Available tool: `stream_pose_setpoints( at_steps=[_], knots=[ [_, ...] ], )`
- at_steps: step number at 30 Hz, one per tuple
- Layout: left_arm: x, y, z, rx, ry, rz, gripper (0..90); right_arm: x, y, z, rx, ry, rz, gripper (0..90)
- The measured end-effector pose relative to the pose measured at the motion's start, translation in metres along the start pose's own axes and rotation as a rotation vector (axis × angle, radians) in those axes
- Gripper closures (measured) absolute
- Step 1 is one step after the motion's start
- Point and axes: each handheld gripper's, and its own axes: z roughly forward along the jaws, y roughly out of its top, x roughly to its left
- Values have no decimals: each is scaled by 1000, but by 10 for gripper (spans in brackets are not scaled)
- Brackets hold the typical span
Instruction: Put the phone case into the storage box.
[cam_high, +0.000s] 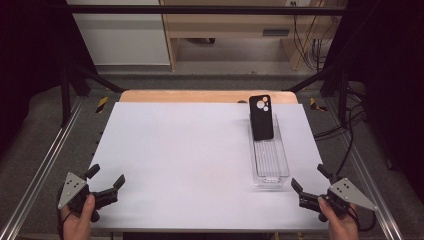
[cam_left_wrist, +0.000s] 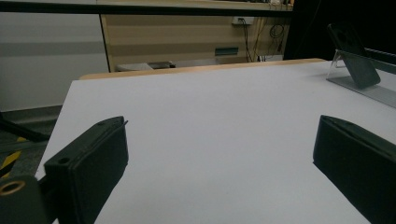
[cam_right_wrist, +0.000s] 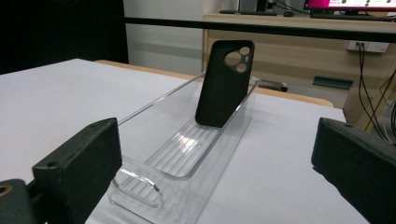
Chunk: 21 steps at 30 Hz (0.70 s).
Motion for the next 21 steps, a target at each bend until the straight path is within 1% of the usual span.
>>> stream_pose_setpoints(
  at_steps=[4, 12, 15, 21],
  knots=[
    [0, 0, 0, 2, 0, -2, 35, 4, -3, 2, -2, 20, -2, 21],
    [0, 0, 1, 3, -1, 2, 35, 11, -5, 8, -12, 56, -22, 19],
    [-1, 0, 1, 3, -3, 2, 35, 13, -6, 12, -30, 64, -34, 19],
    [-1, 0, 1, 3, -4, 1, 35, 19, -8, 20, -47, 93, -34, 17]
  ],
)
